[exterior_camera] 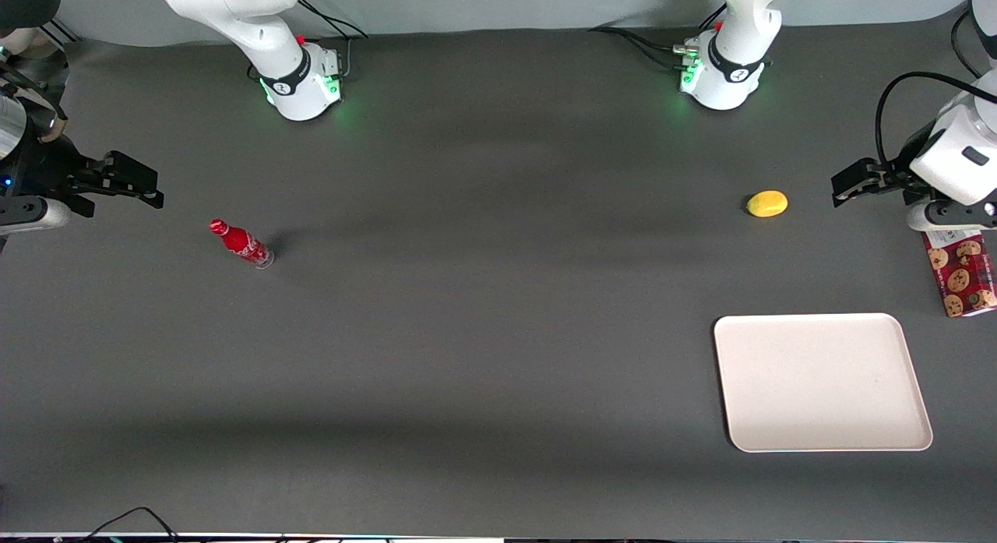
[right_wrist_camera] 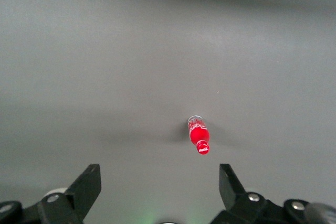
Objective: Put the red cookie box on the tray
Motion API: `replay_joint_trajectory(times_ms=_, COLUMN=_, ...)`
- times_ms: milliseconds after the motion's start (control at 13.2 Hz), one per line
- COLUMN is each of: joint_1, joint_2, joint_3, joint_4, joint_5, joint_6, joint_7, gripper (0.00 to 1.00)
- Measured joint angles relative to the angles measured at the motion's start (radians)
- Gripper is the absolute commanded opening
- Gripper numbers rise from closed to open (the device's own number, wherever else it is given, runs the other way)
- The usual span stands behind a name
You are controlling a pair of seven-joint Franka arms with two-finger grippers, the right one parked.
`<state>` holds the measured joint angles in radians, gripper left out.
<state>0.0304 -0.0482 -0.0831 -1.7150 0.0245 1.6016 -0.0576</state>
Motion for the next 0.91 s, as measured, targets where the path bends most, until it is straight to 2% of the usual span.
replay_joint_trajectory(times_ms=910, joint_1=0.002, joint_2=0.002, joint_3=0.018, joint_4=0.012, joint_5=-0.001, joint_6=-0.028, joint_7=0.006, gripper=1.00)
